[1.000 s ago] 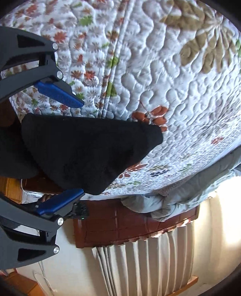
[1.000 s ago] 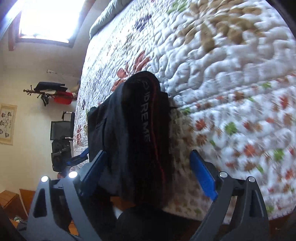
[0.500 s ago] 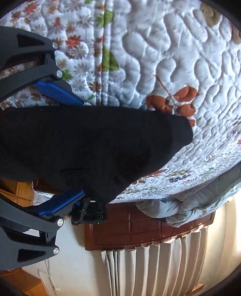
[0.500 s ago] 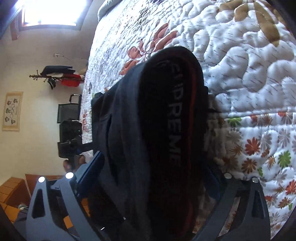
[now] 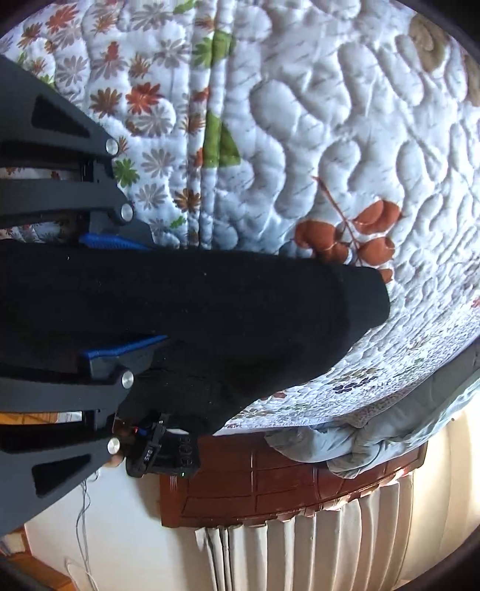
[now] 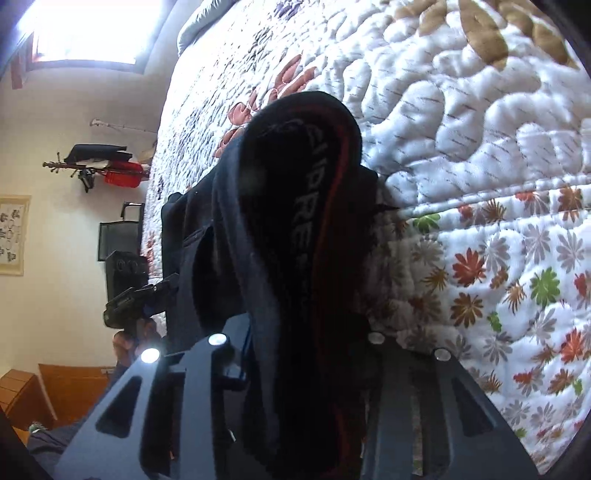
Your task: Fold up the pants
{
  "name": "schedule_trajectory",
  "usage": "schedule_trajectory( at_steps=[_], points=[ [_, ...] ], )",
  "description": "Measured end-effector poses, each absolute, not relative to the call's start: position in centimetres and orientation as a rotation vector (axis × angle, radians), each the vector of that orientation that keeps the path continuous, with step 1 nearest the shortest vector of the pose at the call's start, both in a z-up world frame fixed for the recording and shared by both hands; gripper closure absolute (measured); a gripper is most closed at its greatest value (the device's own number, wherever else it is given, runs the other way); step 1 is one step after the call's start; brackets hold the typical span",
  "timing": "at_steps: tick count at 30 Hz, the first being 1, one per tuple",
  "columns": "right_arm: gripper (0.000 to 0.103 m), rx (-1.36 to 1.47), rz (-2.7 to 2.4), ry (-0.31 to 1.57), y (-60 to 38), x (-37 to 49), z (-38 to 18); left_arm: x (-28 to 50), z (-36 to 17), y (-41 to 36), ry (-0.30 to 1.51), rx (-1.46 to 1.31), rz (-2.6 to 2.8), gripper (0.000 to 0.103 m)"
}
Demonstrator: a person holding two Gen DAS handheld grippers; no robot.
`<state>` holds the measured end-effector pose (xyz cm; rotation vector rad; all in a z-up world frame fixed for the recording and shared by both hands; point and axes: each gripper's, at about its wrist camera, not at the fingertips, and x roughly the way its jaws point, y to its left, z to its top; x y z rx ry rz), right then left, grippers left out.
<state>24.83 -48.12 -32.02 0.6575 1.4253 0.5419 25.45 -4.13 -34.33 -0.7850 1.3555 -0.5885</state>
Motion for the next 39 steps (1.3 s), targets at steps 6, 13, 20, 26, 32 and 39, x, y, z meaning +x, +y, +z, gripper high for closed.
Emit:
schedule_trajectory(
  at_steps=[6,13,20,26,32,39],
  points=[
    [0.075,0.572,0.498,1.377,-45.4,24.1,-28.8,25.3,-32.1,-4.6,1.32,-0.737,-0.556,0.074],
    [0.076,0.528,0.534,1.328,-42.5,23.0,-24.6,23.9,-28.6,-2.7,1.235,-0.71,-0.578,0.074],
    [0.076,0.468,0.601,1.286,-36.7,25.2,-21.1,23.6,-24.9,2.6,1.134,-0.714,-0.54,0.074],
    [0.076,0.413,0.673,1.272,-30.7,30.1,-20.1,25.5,-23.2,8.7,1.075,-0.715,-0.458,0.074],
    [0.076,0.381,0.741,1.262,-23.1,36.5,-19.7,29.1,-22.2,15.0,1.041,-0.708,-0.38,0.074],
    [0.076,0.372,0.766,1.271,-15.3,43.7,-21.9,35.2,-23.3,21.9,1.056,-0.715,-0.3,0.074]
  ],
)
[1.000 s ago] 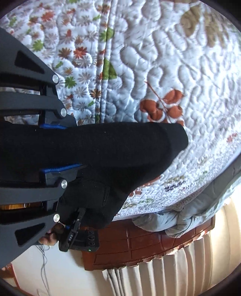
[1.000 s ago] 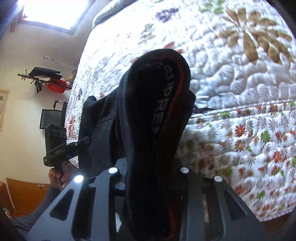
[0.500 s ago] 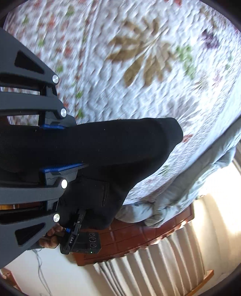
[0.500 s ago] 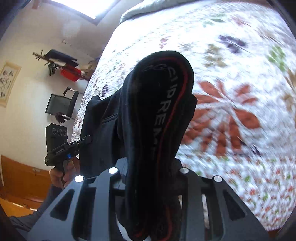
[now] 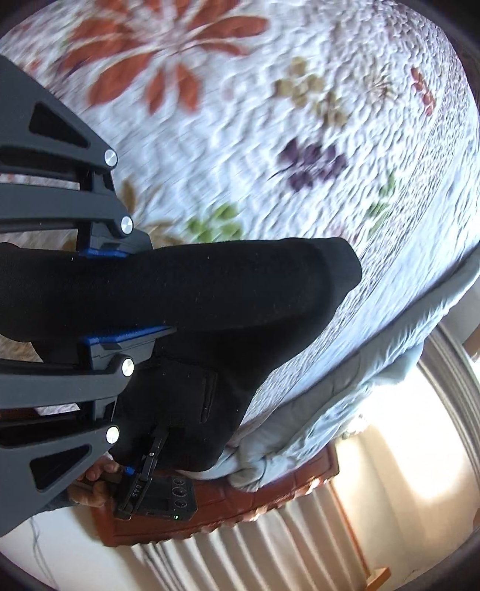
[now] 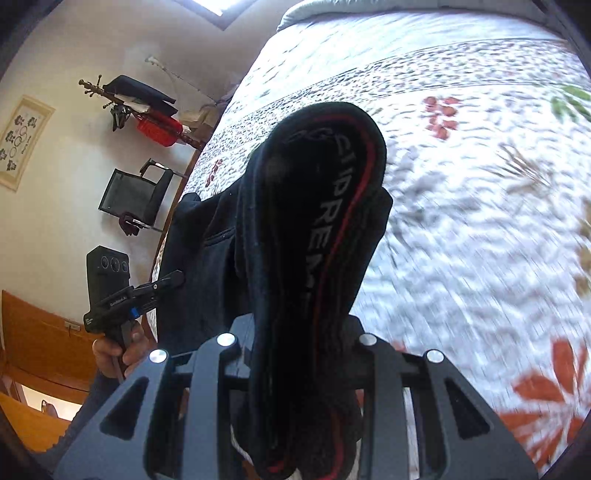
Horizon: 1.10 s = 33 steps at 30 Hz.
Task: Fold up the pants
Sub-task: 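Release the folded pants with both tools and lift away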
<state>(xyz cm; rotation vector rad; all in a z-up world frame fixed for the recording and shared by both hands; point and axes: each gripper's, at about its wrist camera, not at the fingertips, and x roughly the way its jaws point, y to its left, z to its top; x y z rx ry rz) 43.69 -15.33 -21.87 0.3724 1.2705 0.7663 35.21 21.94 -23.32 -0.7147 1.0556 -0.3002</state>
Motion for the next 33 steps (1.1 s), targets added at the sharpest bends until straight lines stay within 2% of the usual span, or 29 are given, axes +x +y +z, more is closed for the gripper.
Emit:
schedule_trajectory(
  at_steps=[8,12,17,20,22,23,24,25,26,28,29,33],
  points=[
    [0.076,0.399,0.764,1.337,-10.8,49.6,-27.2,40.5,-28.3,26.4,1.133,-0.746,-0.254,0.074],
    [0.075,0.441,0.743,1.379,-11.0,51.0,-30.5,41.5,-31.5,26.9,1.177,-0.763,-0.247,0.074],
    [0.071,0.528,0.777,1.394,-12.5,51.5,-33.2,41.0,-33.3,27.4,1.149,-0.825,-0.293,0.07],
    [0.064,0.602,0.789,1.405,-13.5,51.6,-34.5,40.8,-33.3,27.5,1.132,-0.834,-0.309,0.063],
    [0.056,0.619,0.793,1.39,-14.0,51.3,-34.0,40.2,-32.5,27.9,1.106,-0.82,-0.288,0.058],
    [0.048,0.605,0.776,1.37,-14.3,51.3,-33.3,39.8,-31.4,27.9,1.079,-0.806,-0.267,0.055],
    [0.042,0.593,0.754,1.344,-14.9,51.4,-32.4,39.3,-30.5,28.2,1.051,-0.795,-0.255,0.046],
    [0.042,0.586,0.719,1.3,-16.0,51.5,-31.0,38.4,-29.3,28.4,1.006,-0.772,-0.224,0.037],
    [0.042,0.569,0.677,1.258,-17.0,51.7,-29.7,37.2,-27.8,28.6,0.939,-0.73,-0.181,0.033],
    [0.051,0.554,0.639,1.165,-18.3,52.2,-27.0,35.3,-25.7,28.2,0.871,-0.668,-0.16,0.032],
    [0.059,0.576,0.666,1.137,-18.2,52.4,-25.8,34.1,-24.7,27.5,0.841,-0.637,-0.165,0.032],
    [0.076,0.557,0.782,1.132,-14.6,53.3,-23.9,31.8,-23.7,24.6,0.81,-0.571,-0.216,0.032]
  ],
)
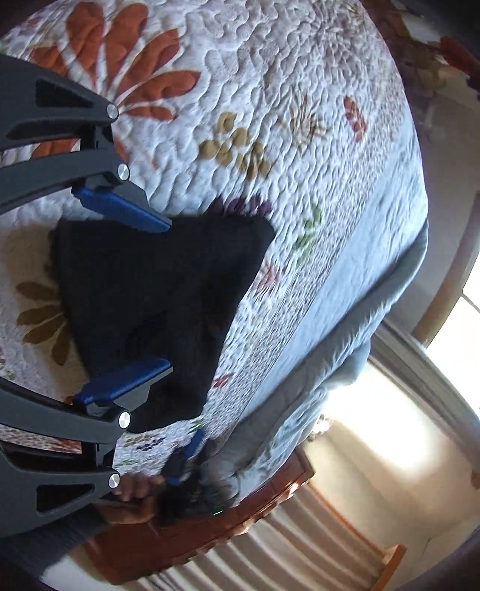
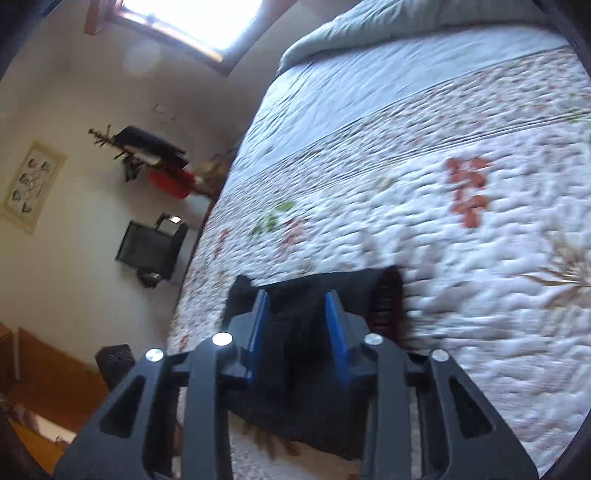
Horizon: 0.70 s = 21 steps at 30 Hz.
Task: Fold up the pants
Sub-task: 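Release the folded pants with both tools and lift away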
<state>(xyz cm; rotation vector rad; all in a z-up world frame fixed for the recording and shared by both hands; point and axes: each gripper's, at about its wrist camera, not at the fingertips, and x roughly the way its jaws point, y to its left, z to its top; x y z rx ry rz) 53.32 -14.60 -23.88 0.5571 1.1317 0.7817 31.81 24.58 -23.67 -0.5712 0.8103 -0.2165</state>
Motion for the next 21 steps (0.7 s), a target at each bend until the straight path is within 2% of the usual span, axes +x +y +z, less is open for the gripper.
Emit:
schedule_trajectory(
  at_steps=[2,5,8,10,12,16,18,20,21],
  points=[
    [0.08,0.531,0.768,1.194,-12.7,54.2,-25.5,31.5,-24.7,22.9,0.849,-0.535,-0.248,0.032],
    [0.103,0.5,0.624,1.275,-13.3,56.1,-29.8,31.4,-27.1,21.6,0.912,-0.532,-0.244,0.032],
    [0.103,0.593,0.608,1.299,-15.7,56.0,-32.8,30.8,-28.4,21.5,0.908,-0.559,-0.254,0.032],
    [0.103,0.59,0.64,1.273,-16.0,55.2,-31.7,30.4,-28.5,21.5,0.892,-0.56,-0.251,0.029],
    [0.096,0.624,0.668,1.217,-16.1,53.9,-29.7,30.4,-28.8,21.7,0.883,-0.57,-0.249,0.027],
    [0.096,0.728,0.805,1.114,-16.8,48.8,-26.4,30.3,-28.6,21.9,0.867,-0.587,-0.247,0.021],
    [0.096,0.737,0.802,1.153,-16.5,46.8,-27.5,30.8,-28.4,21.6,0.866,-0.587,-0.241,0.018],
    [0.103,0.721,0.707,1.247,-17.2,45.9,-31.3,30.8,-28.3,21.3,0.868,-0.581,-0.228,0.015],
    [0.103,0.724,0.689,1.259,-17.4,46.0,-32.5,30.8,-28.3,21.1,0.872,-0.583,-0.227,0.015]
  ],
)
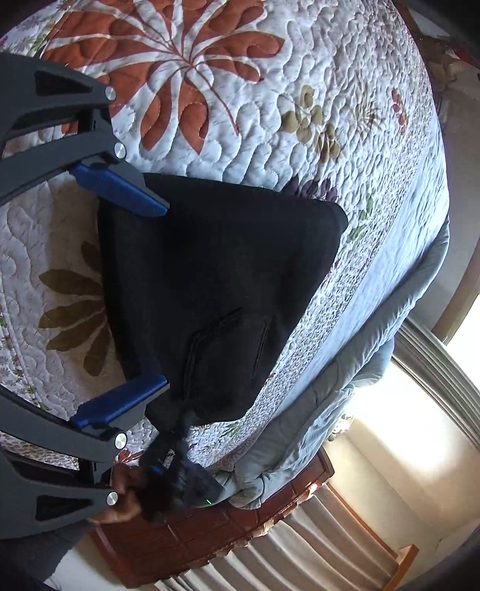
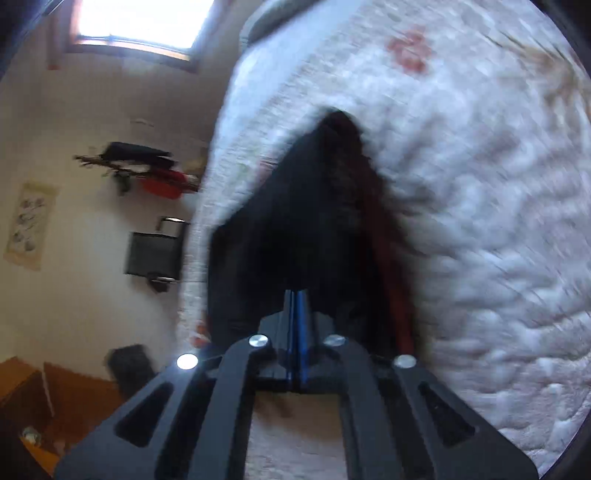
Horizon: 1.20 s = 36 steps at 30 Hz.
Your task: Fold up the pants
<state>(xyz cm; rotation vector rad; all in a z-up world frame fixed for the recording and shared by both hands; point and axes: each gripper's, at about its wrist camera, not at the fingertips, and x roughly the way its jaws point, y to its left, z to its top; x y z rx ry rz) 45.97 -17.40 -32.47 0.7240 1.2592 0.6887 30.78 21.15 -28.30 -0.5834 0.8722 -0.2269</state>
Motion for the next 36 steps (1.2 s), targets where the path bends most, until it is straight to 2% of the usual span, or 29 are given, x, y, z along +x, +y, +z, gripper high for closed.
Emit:
schedule_trajectory(
  at_steps=[2,4,6,10,12,13,14,16,18,22,27,36],
  points=[
    [0.103,0.84,0.681,1.247,-18.9,45.6,-33.1,30.5,-27.9,21.0,0.882,-0.579,-0.209,0.015],
    [0.097,0.885,0.683,1.206,-19.5,44.8,-31.5,29.7,-27.1,21.3,0.879,-0.596,-0.182,0.015],
    [0.085,0.889,0.675,1.181,-20.2,43.4,-29.5,28.8,-26.6,21.6,0.898,-0.608,-0.164,0.014],
    [0.071,0.81,0.623,1.132,-21.6,38.2,-25.3,24.7,-24.1,21.3,0.944,-0.58,-0.122,0.013],
    [0.043,0.732,0.611,1.095,-21.1,34.3,-23.3,21.8,-22.4,20.5,0.934,-0.529,-0.094,0.007],
    [0.036,0.662,0.574,1.084,-21.1,31.3,-22.1,20.4,-21.6,20.1,0.922,-0.506,-0.082,0.004],
    [0.03,0.626,0.551,1.081,-20.8,29.6,-21.7,18.0,-20.4,19.1,0.903,-0.456,-0.045,0.004],
    [0.027,0.558,0.518,1.075,-20.7,25.0,-20.8,15.3,-19.1,17.6,0.9,-0.357,0.017,0.004],
    [0.017,0.497,0.463,1.089,-21.1,21.2,-20.5,11.7,-17.6,15.9,0.897,-0.265,0.113,0.004],
    [0.011,0.356,0.343,1.072,-21.1,13.3,-18.9,6.0,-15.0,13.7,0.866,-0.217,0.17,0.004],
    [0.006,0.256,0.214,1.079,-20.1,8.1,-16.1,0.7,-11.5,12.2,0.823,-0.243,0.181,0.004],
    [0.004,0.039,0.229,0.831,-17.0,0.5,-4.3,-6.0,-3.1,9.5,0.764,-0.168,0.122,0.004]
  ],
)
